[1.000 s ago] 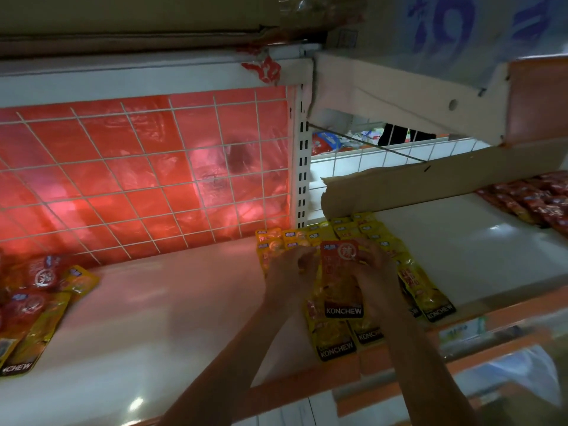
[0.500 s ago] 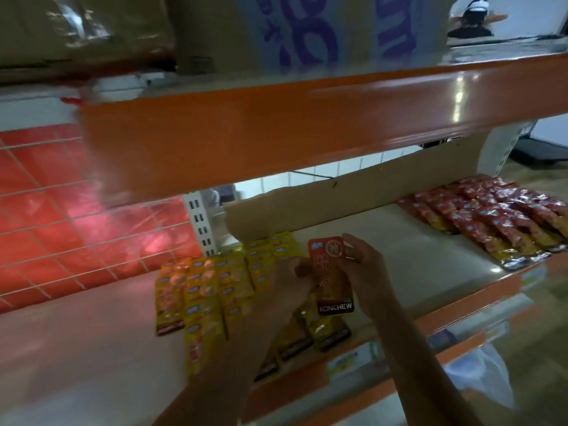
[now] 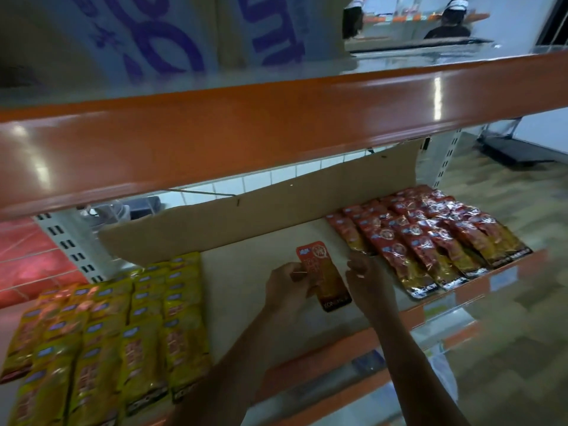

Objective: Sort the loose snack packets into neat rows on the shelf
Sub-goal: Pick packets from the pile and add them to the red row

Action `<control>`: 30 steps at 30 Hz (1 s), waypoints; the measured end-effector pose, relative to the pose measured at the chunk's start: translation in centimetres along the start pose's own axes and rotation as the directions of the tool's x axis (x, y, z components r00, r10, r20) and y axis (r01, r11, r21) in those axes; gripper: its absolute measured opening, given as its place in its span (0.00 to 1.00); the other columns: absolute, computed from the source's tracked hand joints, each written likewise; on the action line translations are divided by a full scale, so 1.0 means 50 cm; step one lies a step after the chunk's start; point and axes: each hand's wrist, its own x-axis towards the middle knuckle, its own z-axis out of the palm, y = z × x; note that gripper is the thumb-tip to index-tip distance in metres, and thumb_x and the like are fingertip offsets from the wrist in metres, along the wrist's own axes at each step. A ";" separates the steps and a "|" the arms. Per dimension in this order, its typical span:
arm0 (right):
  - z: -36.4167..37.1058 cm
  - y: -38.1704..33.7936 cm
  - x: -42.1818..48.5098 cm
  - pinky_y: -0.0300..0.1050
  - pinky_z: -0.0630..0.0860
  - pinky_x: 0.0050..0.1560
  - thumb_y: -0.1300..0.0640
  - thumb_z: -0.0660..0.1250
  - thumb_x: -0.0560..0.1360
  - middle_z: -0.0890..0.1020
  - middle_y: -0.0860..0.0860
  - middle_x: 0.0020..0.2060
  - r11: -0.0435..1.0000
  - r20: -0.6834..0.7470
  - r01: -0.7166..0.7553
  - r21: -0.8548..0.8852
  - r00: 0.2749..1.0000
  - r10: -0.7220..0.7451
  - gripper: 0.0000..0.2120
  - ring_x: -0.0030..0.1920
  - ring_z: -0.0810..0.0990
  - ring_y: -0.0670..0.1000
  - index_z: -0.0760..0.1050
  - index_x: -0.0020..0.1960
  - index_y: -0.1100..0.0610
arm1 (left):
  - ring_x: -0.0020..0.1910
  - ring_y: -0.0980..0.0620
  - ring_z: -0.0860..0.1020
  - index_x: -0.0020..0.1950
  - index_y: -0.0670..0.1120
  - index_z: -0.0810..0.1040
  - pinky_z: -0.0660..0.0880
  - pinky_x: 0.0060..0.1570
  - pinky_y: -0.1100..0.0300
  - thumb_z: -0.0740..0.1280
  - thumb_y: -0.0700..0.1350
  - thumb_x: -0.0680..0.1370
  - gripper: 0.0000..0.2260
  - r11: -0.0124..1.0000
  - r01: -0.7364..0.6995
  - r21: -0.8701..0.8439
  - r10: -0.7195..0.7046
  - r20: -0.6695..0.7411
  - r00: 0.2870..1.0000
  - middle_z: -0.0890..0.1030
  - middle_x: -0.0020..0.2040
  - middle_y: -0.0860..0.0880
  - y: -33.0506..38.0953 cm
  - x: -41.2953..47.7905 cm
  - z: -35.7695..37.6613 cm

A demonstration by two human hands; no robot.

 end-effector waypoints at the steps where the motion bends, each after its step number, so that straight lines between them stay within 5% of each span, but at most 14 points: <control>1: -0.012 0.010 0.008 0.40 0.69 0.53 0.66 0.63 0.76 0.80 0.55 0.59 1.000 -0.019 0.004 -0.017 1.000 -0.005 0.17 0.58 0.77 0.52 0.74 0.65 0.59 | 0.39 0.54 0.82 0.48 0.45 0.81 0.78 0.35 0.66 0.73 0.41 0.73 0.05 1.000 0.007 0.009 -0.007 -0.004 1.000 0.84 0.43 0.47 -0.001 0.007 0.021; 5: -0.046 0.041 0.036 0.45 0.73 0.55 0.66 0.65 0.74 0.81 0.56 0.56 0.991 -0.083 0.057 -0.121 0.994 -0.068 0.15 0.57 0.78 0.55 0.77 0.61 0.61 | 0.39 0.52 0.83 0.39 0.51 0.82 0.81 0.47 0.55 0.75 0.44 0.70 0.04 0.993 0.019 0.114 -0.015 -0.029 0.999 0.84 0.38 0.51 -0.003 0.044 0.086; 10: -0.081 0.071 0.077 0.45 0.71 0.40 0.67 0.64 0.72 0.82 0.58 0.43 0.970 -0.122 0.134 -0.202 0.980 -0.160 0.11 0.44 0.80 0.60 0.79 0.53 0.61 | 0.42 0.53 0.83 0.46 0.48 0.85 0.80 0.47 0.58 0.75 0.47 0.70 0.07 0.988 0.029 0.149 -0.025 -0.032 0.999 0.85 0.41 0.52 0.009 0.083 0.154; 22: -0.110 0.113 0.131 0.43 0.72 0.50 0.67 0.65 0.74 0.81 0.55 0.55 0.984 -0.163 0.110 -0.143 0.978 -0.133 0.15 0.56 0.79 0.56 0.78 0.59 0.58 | 0.43 0.55 0.81 0.41 0.51 0.81 0.78 0.45 0.61 0.74 0.46 0.70 0.03 0.978 -0.029 0.207 0.043 -0.064 0.997 0.83 0.41 0.53 0.017 0.134 0.229; 30: -0.108 0.134 0.156 0.42 0.70 0.47 0.63 0.67 0.74 0.81 0.56 0.53 0.985 -0.174 0.076 -0.155 0.979 -0.103 0.14 0.54 0.79 0.57 0.79 0.59 0.57 | 0.44 0.55 0.81 0.48 0.49 0.83 0.80 0.49 0.55 0.73 0.49 0.71 0.08 0.978 -0.046 0.205 0.072 -0.124 0.990 0.83 0.45 0.52 0.009 0.148 0.233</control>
